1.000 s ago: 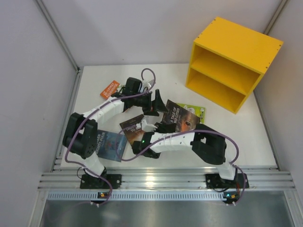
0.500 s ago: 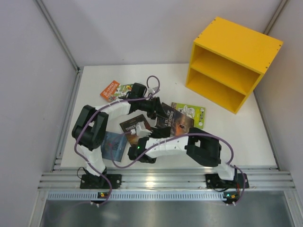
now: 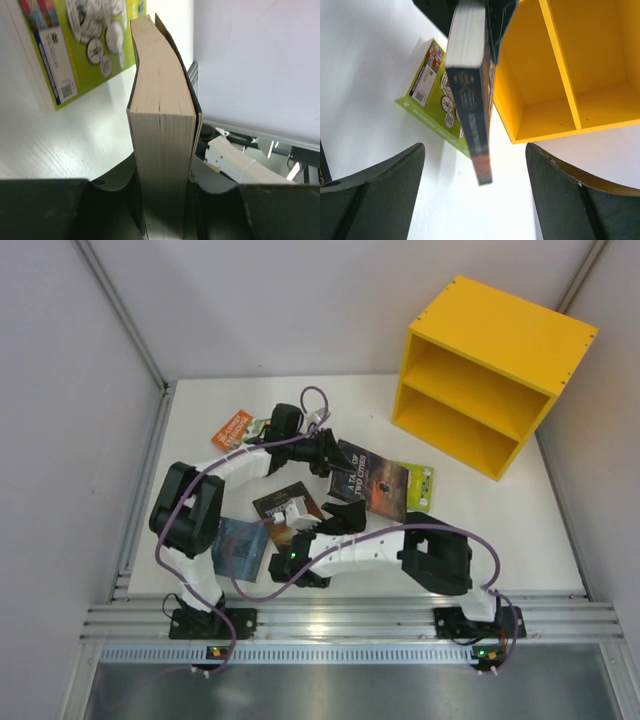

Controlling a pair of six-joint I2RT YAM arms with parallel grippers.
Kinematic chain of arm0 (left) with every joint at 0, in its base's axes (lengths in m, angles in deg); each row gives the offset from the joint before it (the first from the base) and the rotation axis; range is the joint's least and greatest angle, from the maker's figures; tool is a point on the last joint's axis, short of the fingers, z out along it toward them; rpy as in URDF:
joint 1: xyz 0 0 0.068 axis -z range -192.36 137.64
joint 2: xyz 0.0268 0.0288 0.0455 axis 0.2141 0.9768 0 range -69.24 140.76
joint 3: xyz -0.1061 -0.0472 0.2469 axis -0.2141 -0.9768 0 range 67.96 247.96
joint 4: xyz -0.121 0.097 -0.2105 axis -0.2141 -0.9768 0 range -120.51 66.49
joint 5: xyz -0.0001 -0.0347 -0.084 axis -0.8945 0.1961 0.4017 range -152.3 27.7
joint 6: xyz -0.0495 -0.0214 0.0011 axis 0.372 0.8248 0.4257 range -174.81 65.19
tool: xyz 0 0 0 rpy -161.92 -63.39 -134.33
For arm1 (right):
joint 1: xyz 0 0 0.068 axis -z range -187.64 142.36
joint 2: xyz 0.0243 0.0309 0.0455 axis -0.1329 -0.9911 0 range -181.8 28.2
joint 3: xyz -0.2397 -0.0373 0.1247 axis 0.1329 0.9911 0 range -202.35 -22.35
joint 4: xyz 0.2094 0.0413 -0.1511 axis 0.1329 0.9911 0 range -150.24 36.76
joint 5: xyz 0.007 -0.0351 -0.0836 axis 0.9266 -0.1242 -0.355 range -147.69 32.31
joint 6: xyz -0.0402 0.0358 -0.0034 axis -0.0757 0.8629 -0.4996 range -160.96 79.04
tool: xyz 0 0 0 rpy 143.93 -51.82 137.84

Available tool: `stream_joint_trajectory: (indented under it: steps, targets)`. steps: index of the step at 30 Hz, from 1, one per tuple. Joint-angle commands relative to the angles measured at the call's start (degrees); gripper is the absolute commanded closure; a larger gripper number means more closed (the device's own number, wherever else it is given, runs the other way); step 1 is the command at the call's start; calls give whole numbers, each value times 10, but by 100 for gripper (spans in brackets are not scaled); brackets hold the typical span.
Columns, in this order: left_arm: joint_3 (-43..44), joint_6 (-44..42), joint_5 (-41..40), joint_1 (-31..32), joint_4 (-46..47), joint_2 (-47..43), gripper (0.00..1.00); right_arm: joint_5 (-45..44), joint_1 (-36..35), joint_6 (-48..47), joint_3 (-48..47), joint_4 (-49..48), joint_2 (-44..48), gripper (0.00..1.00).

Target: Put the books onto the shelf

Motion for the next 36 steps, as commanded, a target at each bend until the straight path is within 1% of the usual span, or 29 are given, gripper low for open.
stream_joint_trajectory:
  steps: [1, 5, 6, 8, 9, 10, 11, 12, 13, 14, 15, 16, 17, 18, 19, 21, 22, 23, 26, 27, 28, 29, 30, 31, 32, 33, 34, 35, 36]
  targets:
    - [63, 70, 35, -17, 131, -75, 100, -23, -22, 52, -33, 97, 69, 18]
    - [100, 91, 36, -38, 146, -75, 100, 19, -26, 73, -49, 92, 102, 17]
    - [102, 96, 39, -43, 153, -75, 100, 40, -26, 69, -49, 71, 112, 16]
    - [105, 105, 42, -54, 170, -81, 100, 69, -23, 12, -34, 19, 148, 15]
    - [107, 105, 46, -58, 173, -82, 100, 104, -22, -13, -23, -52, 163, 15]
    - [109, 104, 47, -61, 173, -87, 100, 125, -17, -37, 3, -92, 182, 14]
    - [109, 99, 48, -68, 173, -89, 100, 151, -11, -84, 19, -134, 226, 14]
    - [109, 96, 49, -71, 171, -94, 100, 216, -4, -106, 37, -221, 250, 13]
    - [109, 92, 49, -75, 167, -101, 100, 255, 17, -122, 74, -262, 278, 12]
    - [109, 83, 48, -80, 161, -103, 100, 293, 29, -139, 94, -300, 334, 12]
    - [109, 79, 50, -82, 153, -106, 100, 372, 42, -142, 115, -371, 367, 11]
    - [107, 77, 53, -82, 151, -111, 100, 413, 76, -140, 162, -409, 432, 9]
    - [103, 73, 58, -83, 150, -115, 100, 454, 93, -128, 188, -443, 466, 8]
    - [102, 70, 62, -83, 150, -117, 100, 534, 111, -118, 216, -518, 500, 6]
    - [100, 68, 73, -83, 149, -123, 100, 575, 153, -89, 274, -555, 566, 4]
    - [97, 47, 85, -83, 133, -128, 100, 664, 197, -50, 356, -648, 630, 3]
    - [98, 35, 93, -83, 104, -132, 100, 683, 238, -19, 377, -666, 684, 3]
    - [94, 7, 105, -83, 90, -134, 100, 696, 257, -9, 390, -676, 707, 2]
    - [62, -11, 116, -83, 86, -154, 100, 718, 315, 12, 410, -666, 764, 3]
    - [53, -9, 118, -83, 96, -159, 100, 765, 333, 26, 425, -668, 770, 4]
    - [44, 0, 119, -82, 115, -168, 100, 799, 377, 65, 437, -682, 779, 4]
    - [24, 29, 123, -81, 178, -170, 100, 829, 396, 90, 455, -739, 780, 5]
    - [17, 46, 124, -80, 205, -172, 100, 900, 412, 108, 485, -779, 781, 6]
    - [19, 77, 117, -80, 222, -168, 100, 896, 405, 67, 451, -781, 769, 9]
    - [28, 90, 117, -80, 212, -159, 100, 896, 405, 11, 451, -723, 757, 9]
    - [43, 97, 117, -81, 194, -138, 100, 787, 351, -54, 353, -654, 740, 9]
    - [71, 109, 115, -80, 171, -129, 100, 709, 317, -176, 303, -593, 696, 9]
    - [79, 119, 114, -80, 163, -124, 100, 574, 285, -232, 265, -526, 673, 8]
    - [85, 127, 111, -80, 158, -120, 100, 534, 247, -287, 213, -510, 649, 8]
